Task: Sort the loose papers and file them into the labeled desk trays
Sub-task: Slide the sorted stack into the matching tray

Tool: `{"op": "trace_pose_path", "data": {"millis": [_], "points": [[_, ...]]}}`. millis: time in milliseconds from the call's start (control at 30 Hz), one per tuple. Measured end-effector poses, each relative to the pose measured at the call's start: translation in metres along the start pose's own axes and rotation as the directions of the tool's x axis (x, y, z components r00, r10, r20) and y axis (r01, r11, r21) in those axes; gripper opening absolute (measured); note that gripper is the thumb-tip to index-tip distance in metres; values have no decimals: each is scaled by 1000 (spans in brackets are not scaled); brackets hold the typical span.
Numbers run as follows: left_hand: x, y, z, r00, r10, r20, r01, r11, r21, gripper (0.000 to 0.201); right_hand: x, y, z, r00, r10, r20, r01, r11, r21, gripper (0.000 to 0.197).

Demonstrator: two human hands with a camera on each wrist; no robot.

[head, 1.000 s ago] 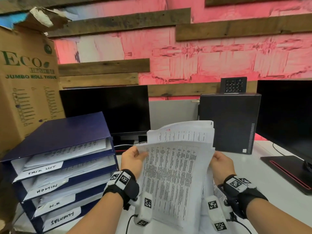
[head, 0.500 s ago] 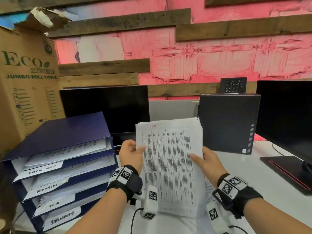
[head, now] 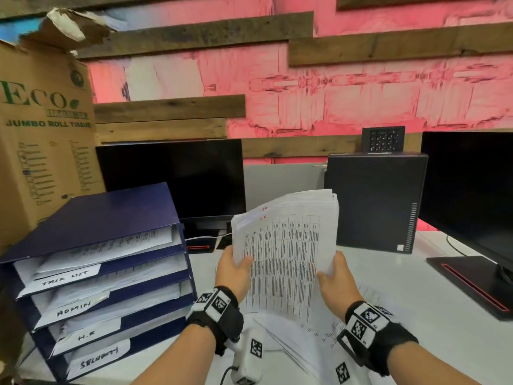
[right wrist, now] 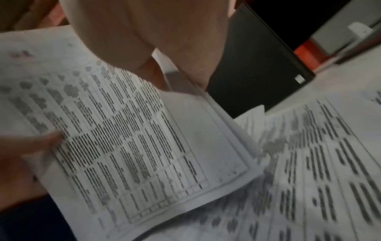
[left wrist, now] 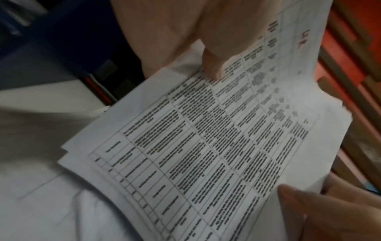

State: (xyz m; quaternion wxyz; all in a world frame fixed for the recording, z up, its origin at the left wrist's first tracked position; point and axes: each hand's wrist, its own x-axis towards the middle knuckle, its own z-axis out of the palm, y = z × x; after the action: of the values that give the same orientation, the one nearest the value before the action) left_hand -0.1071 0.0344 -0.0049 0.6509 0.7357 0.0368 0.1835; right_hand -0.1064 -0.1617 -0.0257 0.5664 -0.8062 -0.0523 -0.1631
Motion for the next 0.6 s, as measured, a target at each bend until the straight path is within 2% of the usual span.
{"op": "trace_pose_path", "data": {"millis": [67,200,267,333,467,533,600], "points": [[3,7,1,999,39,-26,-40,999,-27,24,3,-5,-3,997,-54,-47,53,998,-27,32],[16,24,1,984,105,-145,-119,988,-96,37,10,-20,-6,987,-142,-75,142,990,4,34],[17,17,2,990,60,-130,-66,997,-44,43,6,-19,-3,992,-125,-2,125,992,-11,40],[16,6,1,995,9,-102,-6,1000,26,37,2,-15,1,995,-92,47,94,995,-42,43],[18,10,-10,991,66,-116,-71,997,-40,30,9,-23,-5,993,-117,-36,117,993,13,37],[20,13,-20,994,77,-73,-83,994,-75,30,17,-31,-13,993,-101,-54,107,989,104,32],[19,13,-26,999,42,-4,-43,998,-54,23,23,-34,-19,995,-90,-48,97,983,157,30]]}}
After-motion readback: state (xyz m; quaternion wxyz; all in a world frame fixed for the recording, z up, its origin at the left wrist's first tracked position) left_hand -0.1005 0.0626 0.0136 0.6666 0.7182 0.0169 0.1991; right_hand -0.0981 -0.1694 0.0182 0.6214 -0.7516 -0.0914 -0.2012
